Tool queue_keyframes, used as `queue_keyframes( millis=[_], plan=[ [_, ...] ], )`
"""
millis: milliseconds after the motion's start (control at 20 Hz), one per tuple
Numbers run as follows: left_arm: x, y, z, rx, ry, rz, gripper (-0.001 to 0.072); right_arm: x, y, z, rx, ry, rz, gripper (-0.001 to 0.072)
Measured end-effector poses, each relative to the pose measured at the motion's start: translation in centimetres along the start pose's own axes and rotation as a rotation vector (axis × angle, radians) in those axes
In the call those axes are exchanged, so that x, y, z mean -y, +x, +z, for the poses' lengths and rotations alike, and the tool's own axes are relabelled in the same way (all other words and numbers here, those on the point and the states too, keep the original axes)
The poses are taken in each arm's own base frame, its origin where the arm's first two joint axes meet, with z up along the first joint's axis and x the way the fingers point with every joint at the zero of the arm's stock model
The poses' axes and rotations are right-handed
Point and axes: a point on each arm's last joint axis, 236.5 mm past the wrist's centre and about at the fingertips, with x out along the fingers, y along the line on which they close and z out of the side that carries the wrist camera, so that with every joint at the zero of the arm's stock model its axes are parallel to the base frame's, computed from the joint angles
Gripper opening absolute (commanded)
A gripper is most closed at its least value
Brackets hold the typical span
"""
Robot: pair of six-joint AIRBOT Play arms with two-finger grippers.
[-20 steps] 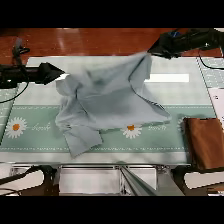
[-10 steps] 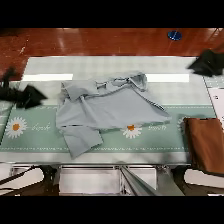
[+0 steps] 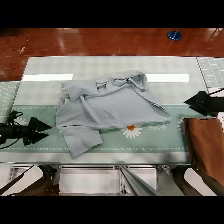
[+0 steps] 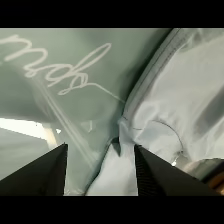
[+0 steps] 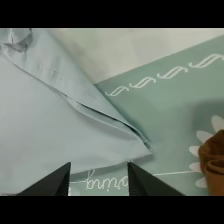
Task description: Fold the shirts.
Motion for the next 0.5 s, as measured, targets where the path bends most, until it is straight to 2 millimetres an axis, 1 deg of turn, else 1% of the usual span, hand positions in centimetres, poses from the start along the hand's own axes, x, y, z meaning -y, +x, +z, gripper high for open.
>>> queue_keyframes(
  millis=[100,250,300,350,400,450,500],
  plan=[
    [0.7,1.0,0.1,0.011,0.011,-0.006,0.0507,0.3,0.4,-0.3,0.009,0.018,0.001,0.0419],
    [2.2,2.7,0.1,0.024,0.05,-0.001,0.0504,0.4,0.6,-0.6,0.013,0.038,0.01,0.0419],
    [2.7,3.1,0.2,0.034,0.065,0.006,0.0411,0.4,0.7,-0.6,0.015,0.046,0.011,0.0419],
    [3.0,3.6,0.4,0.047,0.083,0.019,0.0167,0.5,0.6,-0.6,0.018,0.052,0.014,0.0419],
    [3.1,3.9,0.9,0.071,0.109,0.04,0.0069,0.8,0.5,-0.5,0.023,0.063,0.009,0.0419],
    [3.4,4.1,1.0,0.075,0.142,0.053,0.0019,1.5,0.4,-0.5,0.027,0.073,-0.006,0.0419],
    [3.9,4.3,1.0,0.077,0.168,0.056,0.0023,2.4,0.2,-0.6,0.028,0.09,-0.029,0.0419]
  ],
)
